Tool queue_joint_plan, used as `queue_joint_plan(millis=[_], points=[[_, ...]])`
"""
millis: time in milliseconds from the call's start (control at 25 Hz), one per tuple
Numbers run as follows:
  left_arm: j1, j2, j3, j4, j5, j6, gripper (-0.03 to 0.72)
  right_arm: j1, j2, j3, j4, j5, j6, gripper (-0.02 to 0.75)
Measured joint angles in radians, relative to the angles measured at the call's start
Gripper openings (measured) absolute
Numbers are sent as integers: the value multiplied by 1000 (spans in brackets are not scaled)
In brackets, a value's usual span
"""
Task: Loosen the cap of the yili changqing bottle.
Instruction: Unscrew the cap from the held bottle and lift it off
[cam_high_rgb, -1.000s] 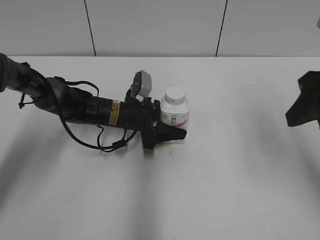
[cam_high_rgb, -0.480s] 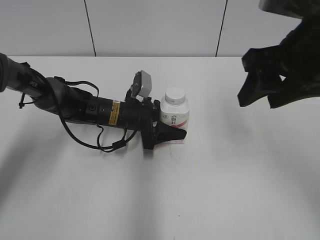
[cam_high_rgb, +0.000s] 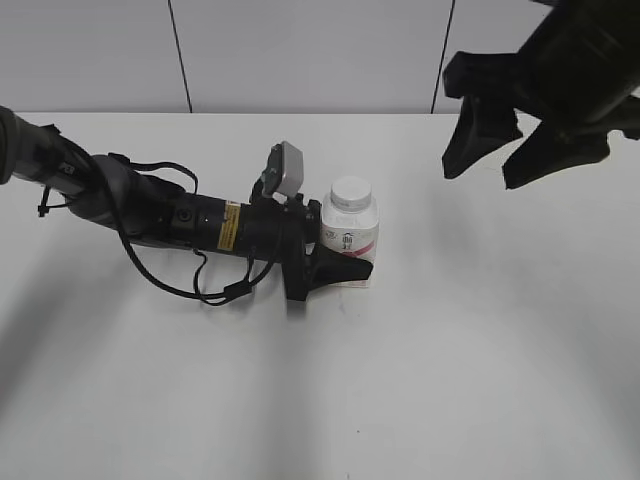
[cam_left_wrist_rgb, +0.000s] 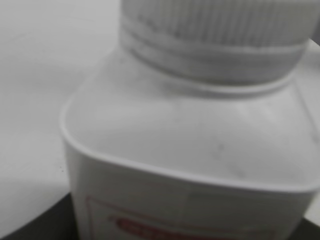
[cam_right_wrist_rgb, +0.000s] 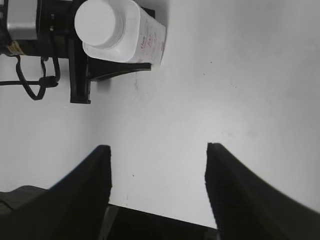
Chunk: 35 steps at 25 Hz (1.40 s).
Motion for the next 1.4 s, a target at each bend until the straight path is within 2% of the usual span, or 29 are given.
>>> queue_joint_plan(millis=[440, 680, 1400], points=[[0, 0, 0, 2, -2, 20, 426, 110, 289, -282, 2, 93, 159, 473], [0, 0, 0, 2, -2, 21, 426, 121, 405, -395, -2, 112, 201, 473], [0, 0, 0, 3, -2, 22, 425, 121, 544, -492, -59, 66, 220, 473]])
